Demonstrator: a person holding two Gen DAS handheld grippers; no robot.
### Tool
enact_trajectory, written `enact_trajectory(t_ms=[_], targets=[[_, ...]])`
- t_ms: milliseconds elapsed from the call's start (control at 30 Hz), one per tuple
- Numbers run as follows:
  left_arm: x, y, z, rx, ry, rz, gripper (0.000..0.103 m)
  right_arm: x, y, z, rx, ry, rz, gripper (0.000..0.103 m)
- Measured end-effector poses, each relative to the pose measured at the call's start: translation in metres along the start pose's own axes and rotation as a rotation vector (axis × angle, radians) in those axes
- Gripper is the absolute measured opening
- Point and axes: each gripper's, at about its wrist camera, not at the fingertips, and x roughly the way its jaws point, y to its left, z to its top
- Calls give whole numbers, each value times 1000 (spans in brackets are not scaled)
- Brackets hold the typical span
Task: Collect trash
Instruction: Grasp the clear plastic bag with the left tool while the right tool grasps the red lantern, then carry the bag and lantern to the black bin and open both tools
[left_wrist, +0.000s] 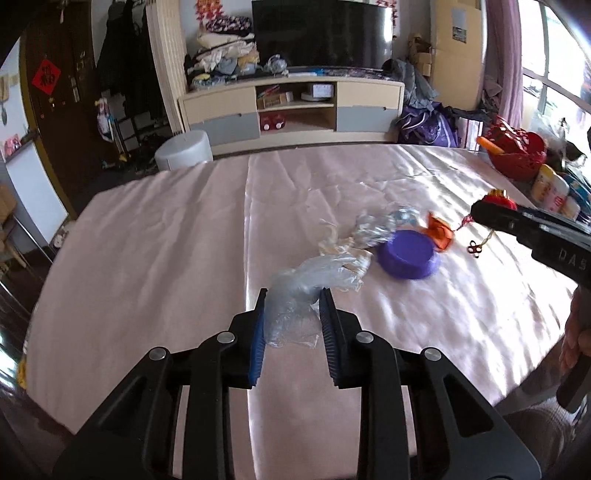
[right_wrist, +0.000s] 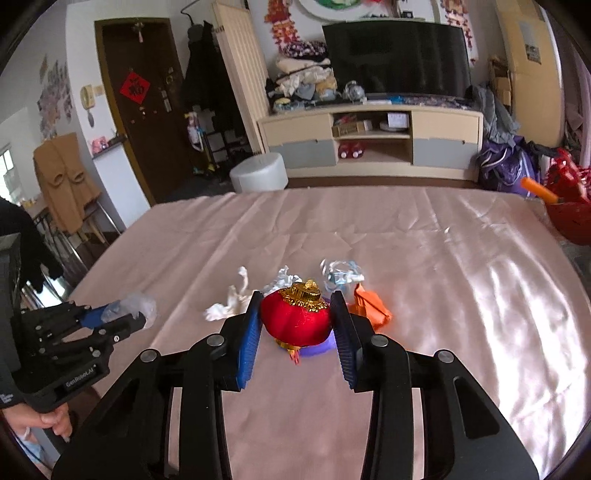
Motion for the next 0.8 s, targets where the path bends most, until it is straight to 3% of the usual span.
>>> enact_trajectory(t_ms=[233,367,600,800], targets=[[-56,-26,-34,27,-28,-11,25,-64,8,-13,-20,-50,1,38],[-80,-41,-60,33,-36,-26,25,-89,14,-37,-41,-41,12,38],[-94,-61,-110,34,-13,-50,26,-88,21,-103,-5,52,68,38],[-81,-77,-162,3,69,-100,26,-73,24,-157,25,129,65,38]])
